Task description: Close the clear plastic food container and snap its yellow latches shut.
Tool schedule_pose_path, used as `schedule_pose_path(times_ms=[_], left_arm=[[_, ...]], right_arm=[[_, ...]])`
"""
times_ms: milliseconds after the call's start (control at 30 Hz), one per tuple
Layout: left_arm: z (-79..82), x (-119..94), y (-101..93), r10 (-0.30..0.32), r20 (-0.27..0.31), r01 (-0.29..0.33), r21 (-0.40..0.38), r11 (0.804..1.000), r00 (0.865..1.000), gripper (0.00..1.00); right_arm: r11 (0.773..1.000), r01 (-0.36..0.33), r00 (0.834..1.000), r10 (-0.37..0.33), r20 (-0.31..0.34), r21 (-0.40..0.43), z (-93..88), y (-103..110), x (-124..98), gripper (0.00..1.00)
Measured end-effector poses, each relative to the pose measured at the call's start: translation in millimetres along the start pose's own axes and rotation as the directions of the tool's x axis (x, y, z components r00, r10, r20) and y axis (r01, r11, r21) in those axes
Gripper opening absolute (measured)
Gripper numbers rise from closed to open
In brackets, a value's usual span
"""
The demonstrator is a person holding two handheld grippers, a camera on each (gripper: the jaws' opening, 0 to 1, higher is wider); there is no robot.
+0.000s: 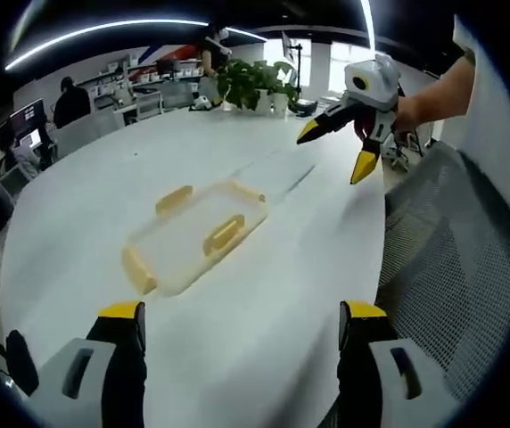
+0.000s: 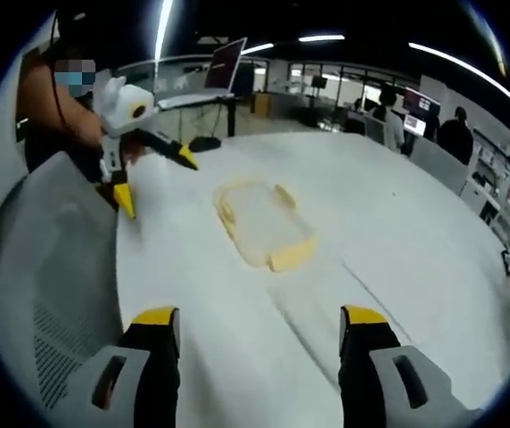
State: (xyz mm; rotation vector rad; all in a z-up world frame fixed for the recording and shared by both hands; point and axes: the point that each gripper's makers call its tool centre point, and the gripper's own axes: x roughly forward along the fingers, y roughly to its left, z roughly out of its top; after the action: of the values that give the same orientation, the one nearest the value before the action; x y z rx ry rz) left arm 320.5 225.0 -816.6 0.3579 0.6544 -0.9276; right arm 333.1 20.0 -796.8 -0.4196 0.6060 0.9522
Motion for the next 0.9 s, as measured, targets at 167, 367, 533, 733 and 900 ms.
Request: schedule_pose_path(times_ms=[167,367,533,733,900], left_arm=[[1.0,3,2.1,0.003,0.006,-0.003,-0.011,1.0,1.0,0.9],[-0.1,9,5.6,0.002,-0.001,-0.002,-0.005,1.0,1.0,0.89],[1.7,12,9.1,0.012,0.009,-0.012,-0.015,1.0,1.0,0.89],[2.1,13,9.9,0.017,0.013,-0.017,-0.022,1.0,1.0,0.89],[1.9,14,14.4,0.02,0.011,-0.02,-0.025,1.0,1.0,0.88]], right_arm=[[1.0,-0.01,1.0,0.01,-0.003,-0.008,0.6,3,6,0.73],[1.0,-0.018,1.0,0.018,0.003,-0.011,4.0,6,12,0.73],[1.0,-0.019,1.0,0.02,0.004,-0.012,4.6,4,15,0.73],[1.0,-0.016,1.0,0.016,0.006,-0.015,6.1,-1,17,0.73],[0.999,-0.017,1.0,0.017,0.009,-0.028,10.2,-3,19,0.73]])
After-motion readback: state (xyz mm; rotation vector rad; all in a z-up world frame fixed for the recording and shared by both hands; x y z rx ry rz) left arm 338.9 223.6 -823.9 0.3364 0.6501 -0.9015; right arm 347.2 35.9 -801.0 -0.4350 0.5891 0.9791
